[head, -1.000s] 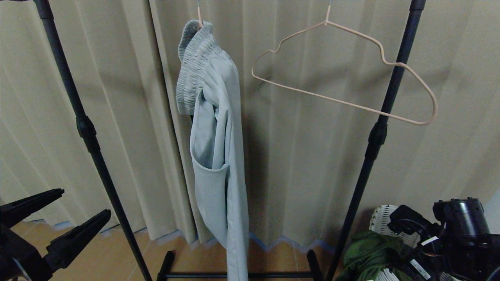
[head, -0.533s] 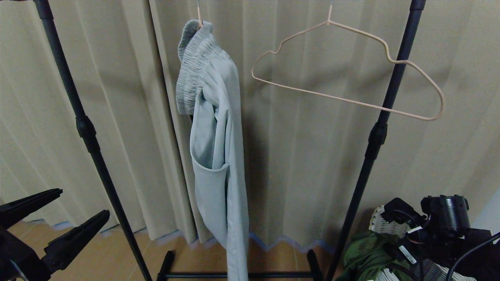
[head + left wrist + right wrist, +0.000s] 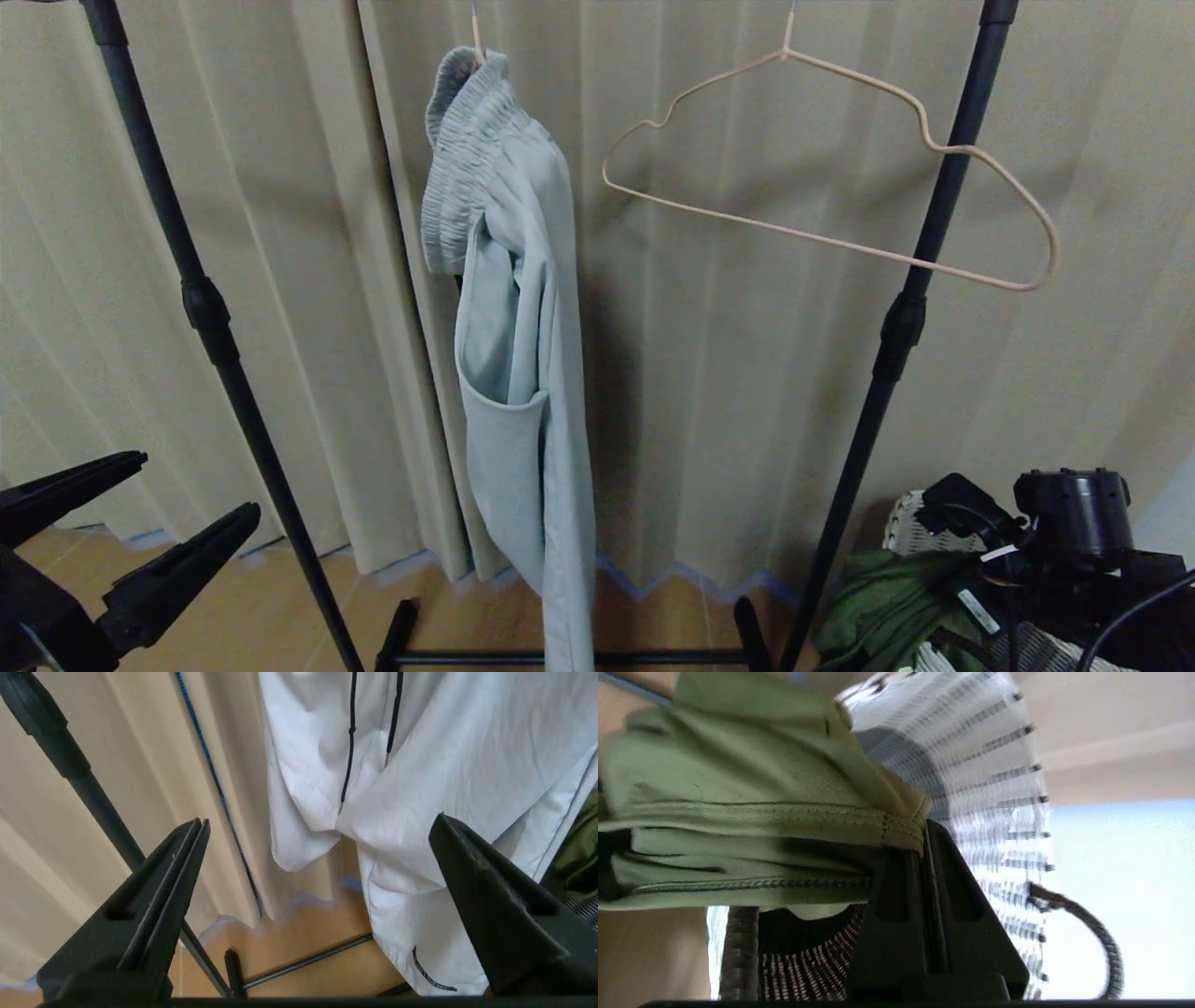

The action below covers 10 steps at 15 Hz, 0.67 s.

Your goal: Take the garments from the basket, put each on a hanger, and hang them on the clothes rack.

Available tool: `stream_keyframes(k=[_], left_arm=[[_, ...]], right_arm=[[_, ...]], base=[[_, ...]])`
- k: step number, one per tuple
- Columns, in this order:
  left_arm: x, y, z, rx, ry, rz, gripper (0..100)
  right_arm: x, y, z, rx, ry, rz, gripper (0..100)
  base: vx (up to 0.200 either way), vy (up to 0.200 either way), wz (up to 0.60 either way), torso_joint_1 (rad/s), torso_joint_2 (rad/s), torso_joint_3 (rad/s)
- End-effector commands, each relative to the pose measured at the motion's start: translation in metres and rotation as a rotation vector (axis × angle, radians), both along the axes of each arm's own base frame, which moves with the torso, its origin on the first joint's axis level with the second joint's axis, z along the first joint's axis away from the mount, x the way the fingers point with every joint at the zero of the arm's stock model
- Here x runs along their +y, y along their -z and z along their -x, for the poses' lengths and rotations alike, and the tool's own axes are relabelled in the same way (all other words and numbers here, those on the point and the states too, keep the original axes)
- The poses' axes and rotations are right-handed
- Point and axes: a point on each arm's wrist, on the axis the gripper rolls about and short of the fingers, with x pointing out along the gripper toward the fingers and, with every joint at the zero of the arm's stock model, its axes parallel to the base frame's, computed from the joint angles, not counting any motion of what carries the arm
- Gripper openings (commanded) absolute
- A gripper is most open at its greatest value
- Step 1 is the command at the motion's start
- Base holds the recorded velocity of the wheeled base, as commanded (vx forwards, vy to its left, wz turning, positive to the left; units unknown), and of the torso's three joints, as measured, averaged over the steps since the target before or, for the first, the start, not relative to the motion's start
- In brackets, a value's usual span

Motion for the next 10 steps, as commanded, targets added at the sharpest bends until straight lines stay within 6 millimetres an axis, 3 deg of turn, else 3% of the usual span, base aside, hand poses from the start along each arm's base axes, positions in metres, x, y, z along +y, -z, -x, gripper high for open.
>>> stream_keyframes(k=[1,2,3,4,10], left_arm=[[0.000,-0.001,0.000,-0.006,0.000,0.001,100],[0.000,0.000,0.000,-0.002,0.000,-0.001,100],[0.000,0.000,0.000,-0.001,0.000,-0.001,100],[-0.001,0.002,0.001,0.004,0.012,-0.002,100],[-0.003,0.005,0.002,0.012,0.035,-0.009,100]], right_arm=[[0.002,-0.033,0.013,-0.132,-0.013,-0.008,0],[0.003,-0.056,0.022,-0.223,-0.027,-0.010,0],[0.003,-0.061,0.024,-0.240,-0.030,-0.007,0],[0.003,-0.081,0.033,-0.294,-0.044,0.001,0],[0.009,-0.153,0.056,-0.395,-0.092,-0.020,0]], base=[[0.000,0.000,0.00,0.000,0.00,0.000],[0.000,0.000,0.00,0.000,0.00,0.000],[0.000,0.000,0.00,0.000,0.00,0.000],[0.000,0.000,0.00,0.000,0.00,0.000],[0.000,0.000,0.00,0.000,0.00,0.000]])
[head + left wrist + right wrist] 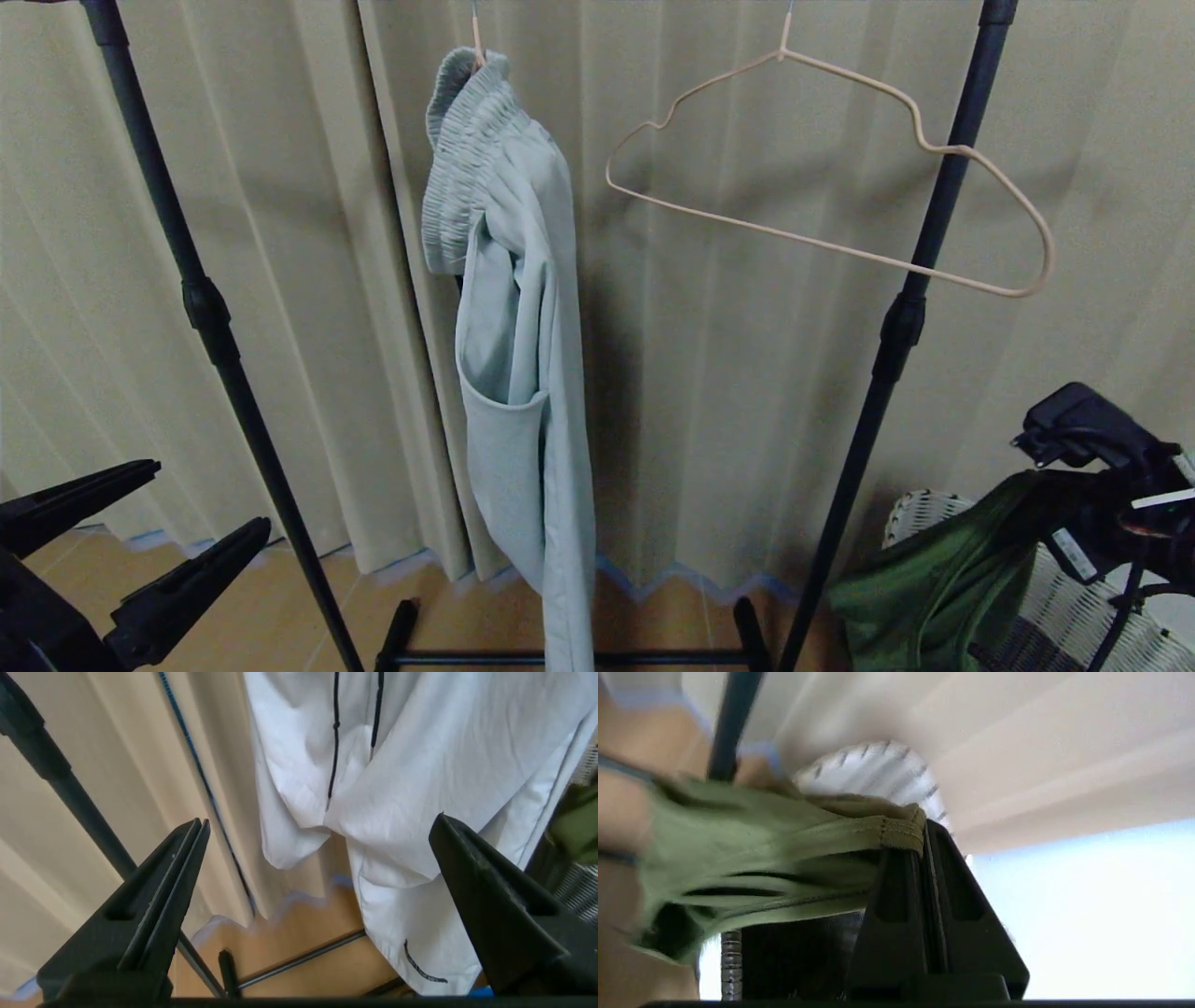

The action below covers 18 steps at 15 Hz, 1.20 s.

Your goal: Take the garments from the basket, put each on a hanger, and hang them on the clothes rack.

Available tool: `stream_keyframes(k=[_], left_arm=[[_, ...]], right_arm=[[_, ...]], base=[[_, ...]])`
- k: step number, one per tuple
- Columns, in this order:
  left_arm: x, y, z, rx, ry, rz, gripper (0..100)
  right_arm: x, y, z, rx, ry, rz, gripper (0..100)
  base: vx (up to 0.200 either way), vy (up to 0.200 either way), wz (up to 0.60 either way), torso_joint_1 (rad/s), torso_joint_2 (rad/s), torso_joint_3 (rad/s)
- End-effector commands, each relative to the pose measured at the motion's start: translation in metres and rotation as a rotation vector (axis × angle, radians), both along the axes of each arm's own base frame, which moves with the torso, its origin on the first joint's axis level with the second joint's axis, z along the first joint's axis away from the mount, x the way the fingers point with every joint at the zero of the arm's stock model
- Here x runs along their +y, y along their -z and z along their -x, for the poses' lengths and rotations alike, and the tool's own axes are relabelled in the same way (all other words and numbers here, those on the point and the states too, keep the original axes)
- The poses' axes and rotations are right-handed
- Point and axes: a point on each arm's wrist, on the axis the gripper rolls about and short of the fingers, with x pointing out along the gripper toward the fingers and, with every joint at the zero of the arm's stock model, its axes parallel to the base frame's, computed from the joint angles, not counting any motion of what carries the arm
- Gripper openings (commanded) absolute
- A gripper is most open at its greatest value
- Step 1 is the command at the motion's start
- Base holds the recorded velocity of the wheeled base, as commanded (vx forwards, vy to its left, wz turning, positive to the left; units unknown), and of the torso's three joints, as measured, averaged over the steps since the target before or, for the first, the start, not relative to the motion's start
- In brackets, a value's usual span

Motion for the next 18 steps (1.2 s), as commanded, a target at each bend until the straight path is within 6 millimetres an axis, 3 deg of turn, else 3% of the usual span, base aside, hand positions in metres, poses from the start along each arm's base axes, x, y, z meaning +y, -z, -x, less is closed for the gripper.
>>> stream_keyframes(k=[1,6,18], left_arm=[[-0.0003,0.0009,-0.0001,0.003,0.003,-0.001,100],[-0.0002,0.0012,0.0000,0.000,0.004,-0.010,100],[0.0000,0.0047,0.0007,-0.002,0.007,-0.050,100]], right_arm=[[0.0043,-0.0400,0.0155,-0.159,-0.033,-0.019,0],[0.0064,-0.0437,0.0196,-0.175,-0.049,-0.023,0],[0.0065,-0.0387,0.0211,-0.159,-0.050,-0.021,0]], base=[[0.000,0.000,0.00,0.000,0.00,0.000],[0.000,0.000,0.00,0.000,0.00,0.000],[-0.183,0.000,0.00,0.000,0.00,0.000]])
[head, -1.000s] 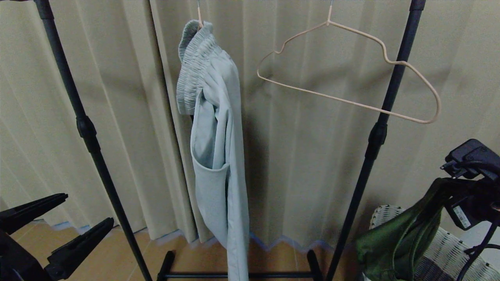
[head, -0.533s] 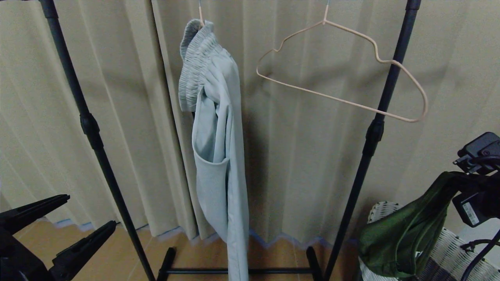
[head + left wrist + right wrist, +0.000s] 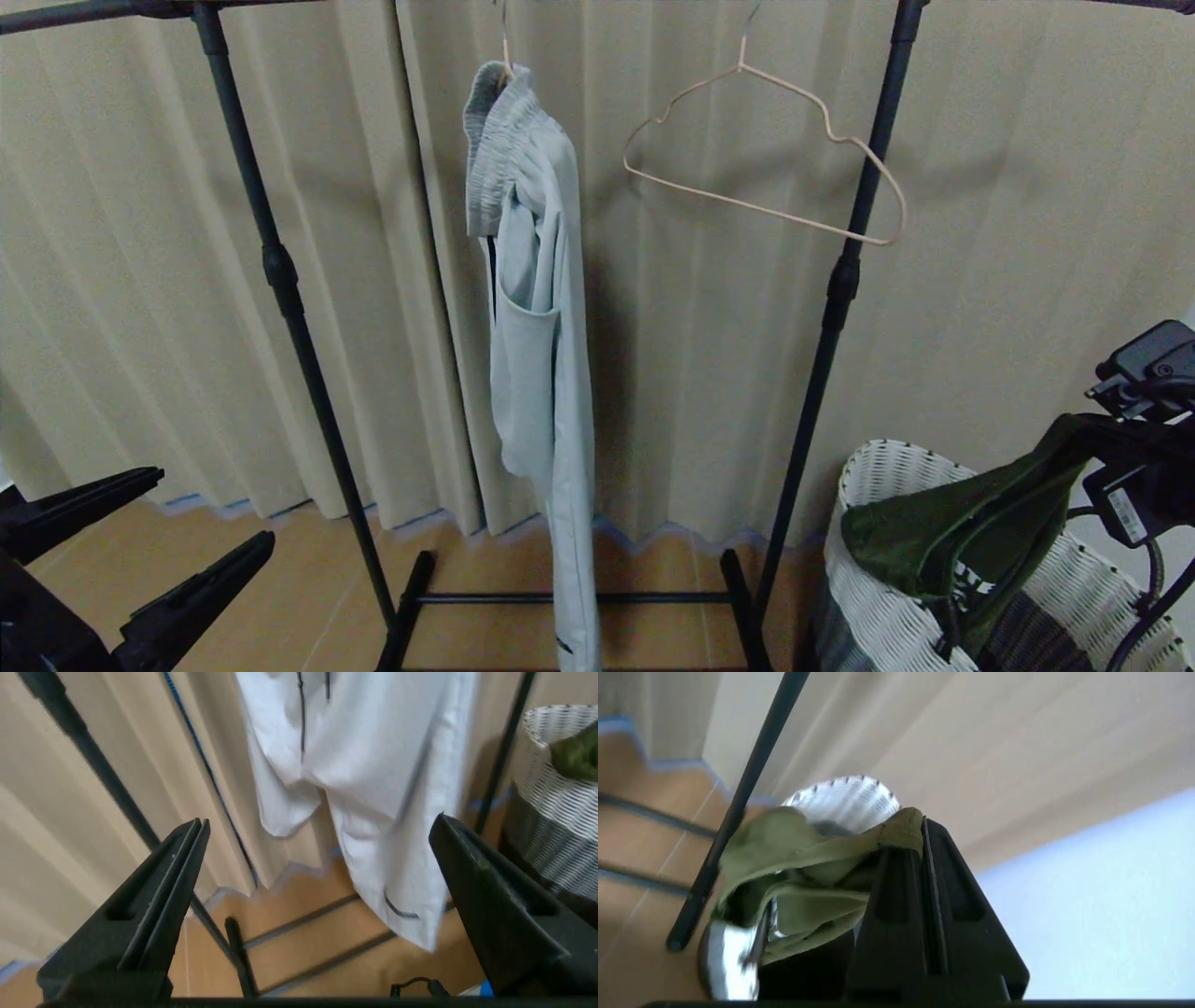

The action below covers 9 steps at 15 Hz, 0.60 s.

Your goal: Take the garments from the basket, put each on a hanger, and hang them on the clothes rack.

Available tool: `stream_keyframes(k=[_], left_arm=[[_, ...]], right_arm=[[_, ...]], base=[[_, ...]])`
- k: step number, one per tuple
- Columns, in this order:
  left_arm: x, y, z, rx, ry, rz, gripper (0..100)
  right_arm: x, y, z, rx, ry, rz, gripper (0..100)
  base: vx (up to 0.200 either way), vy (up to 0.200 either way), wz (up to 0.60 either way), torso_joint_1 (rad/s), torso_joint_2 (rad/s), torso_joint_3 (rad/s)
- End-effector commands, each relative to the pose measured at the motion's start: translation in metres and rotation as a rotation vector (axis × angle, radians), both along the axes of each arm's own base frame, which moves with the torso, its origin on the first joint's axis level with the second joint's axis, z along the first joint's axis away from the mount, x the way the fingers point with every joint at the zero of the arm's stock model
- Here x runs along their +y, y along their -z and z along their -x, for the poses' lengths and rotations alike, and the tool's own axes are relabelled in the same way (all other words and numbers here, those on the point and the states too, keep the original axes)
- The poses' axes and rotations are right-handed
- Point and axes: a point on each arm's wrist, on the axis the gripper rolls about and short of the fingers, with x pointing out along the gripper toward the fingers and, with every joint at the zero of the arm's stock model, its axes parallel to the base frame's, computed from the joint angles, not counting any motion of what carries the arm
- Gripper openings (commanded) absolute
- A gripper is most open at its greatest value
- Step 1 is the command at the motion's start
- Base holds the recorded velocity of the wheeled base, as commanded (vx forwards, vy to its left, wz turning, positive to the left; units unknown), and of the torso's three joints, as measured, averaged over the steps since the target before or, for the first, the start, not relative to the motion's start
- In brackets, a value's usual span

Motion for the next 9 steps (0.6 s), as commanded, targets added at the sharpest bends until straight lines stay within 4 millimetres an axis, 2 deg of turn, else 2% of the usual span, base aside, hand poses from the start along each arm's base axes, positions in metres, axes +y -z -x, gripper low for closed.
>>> stream_keyframes(k=[1,9], left_arm=[[0.0000,-0.0003,-0.0003,-0.001,-0.001,0.002,100],[-0.0011,0.0011,0.0037,-0.007,0.017,0.007,100]], right_arm=[[-0.0001,0.0012,0.0003,0.004,0.000,0.001,0],[0.0032,0.0038,0.0011,0.012,-0.027,-0.001,0]], base=[[0.000,0.000,0.00,0.000,0.00,0.000],[0.000,0.000,0.00,0.000,0.00,0.000]])
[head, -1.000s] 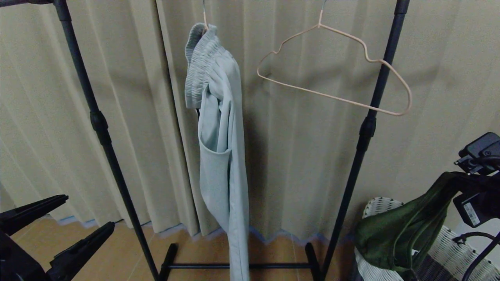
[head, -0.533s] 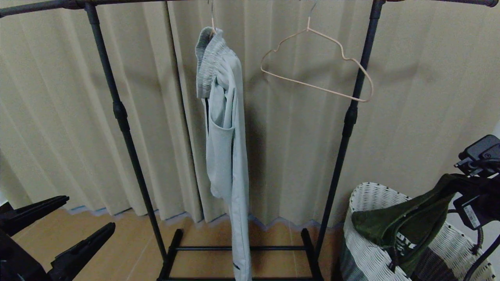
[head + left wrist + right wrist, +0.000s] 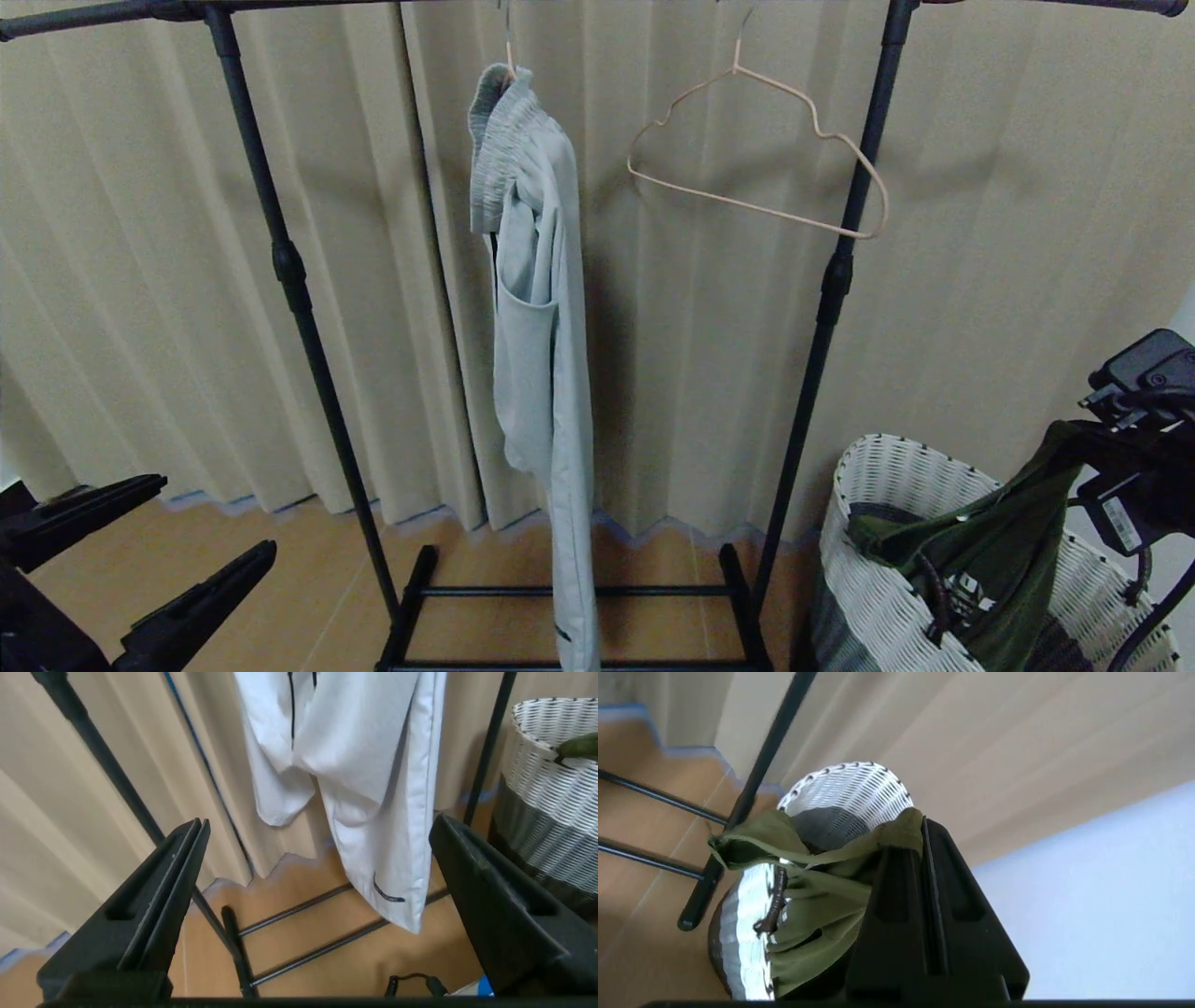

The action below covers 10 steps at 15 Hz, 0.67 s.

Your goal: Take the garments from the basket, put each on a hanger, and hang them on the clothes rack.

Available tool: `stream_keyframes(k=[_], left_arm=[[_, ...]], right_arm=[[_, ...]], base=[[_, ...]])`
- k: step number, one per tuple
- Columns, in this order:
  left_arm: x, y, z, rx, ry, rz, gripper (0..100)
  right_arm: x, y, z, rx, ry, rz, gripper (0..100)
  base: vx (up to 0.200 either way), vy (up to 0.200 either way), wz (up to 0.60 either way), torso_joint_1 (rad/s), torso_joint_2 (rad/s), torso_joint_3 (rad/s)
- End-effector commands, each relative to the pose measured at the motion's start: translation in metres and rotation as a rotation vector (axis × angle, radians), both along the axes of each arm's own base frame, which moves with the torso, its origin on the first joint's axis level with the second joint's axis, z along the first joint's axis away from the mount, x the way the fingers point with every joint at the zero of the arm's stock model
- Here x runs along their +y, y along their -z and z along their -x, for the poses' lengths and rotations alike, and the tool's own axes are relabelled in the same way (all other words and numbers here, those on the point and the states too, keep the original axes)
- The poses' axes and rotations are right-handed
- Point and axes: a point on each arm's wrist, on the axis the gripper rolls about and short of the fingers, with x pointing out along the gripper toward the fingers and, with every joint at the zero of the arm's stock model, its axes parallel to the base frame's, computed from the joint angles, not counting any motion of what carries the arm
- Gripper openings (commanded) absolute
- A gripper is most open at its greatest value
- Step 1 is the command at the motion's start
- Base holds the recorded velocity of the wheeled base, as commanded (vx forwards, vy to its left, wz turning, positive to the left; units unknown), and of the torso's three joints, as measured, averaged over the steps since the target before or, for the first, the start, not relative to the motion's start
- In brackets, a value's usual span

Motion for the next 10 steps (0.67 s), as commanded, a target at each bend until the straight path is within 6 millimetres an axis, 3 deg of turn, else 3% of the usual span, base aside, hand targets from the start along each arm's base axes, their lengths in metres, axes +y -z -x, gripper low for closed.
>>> stream_keyframes(k=[1,8,10], left_arm=[[0.000,-0.003,0.002,-0.018,0.007,0.005,100],[-0.002,-0.003,0.002,-0.017,0.023,0.009,100],[-0.010,-0.009,-0.002,-0.020,0.109,0.003,100]], right_arm=[[0.001,0.000,0.000,0.001,-0.004,0.000,0],[0.003,-0.004,-0.002,-0.019,-0.044,-0.028,0],[0.012,-0.007,-0.001,-0.029,-0.120,-0.085,0]], base=[[0.000,0.000,0.00,0.000,0.00,0.000],[0.000,0.000,0.00,0.000,0.00,0.000],[0.000,0.000,0.00,0.000,0.00,0.000]])
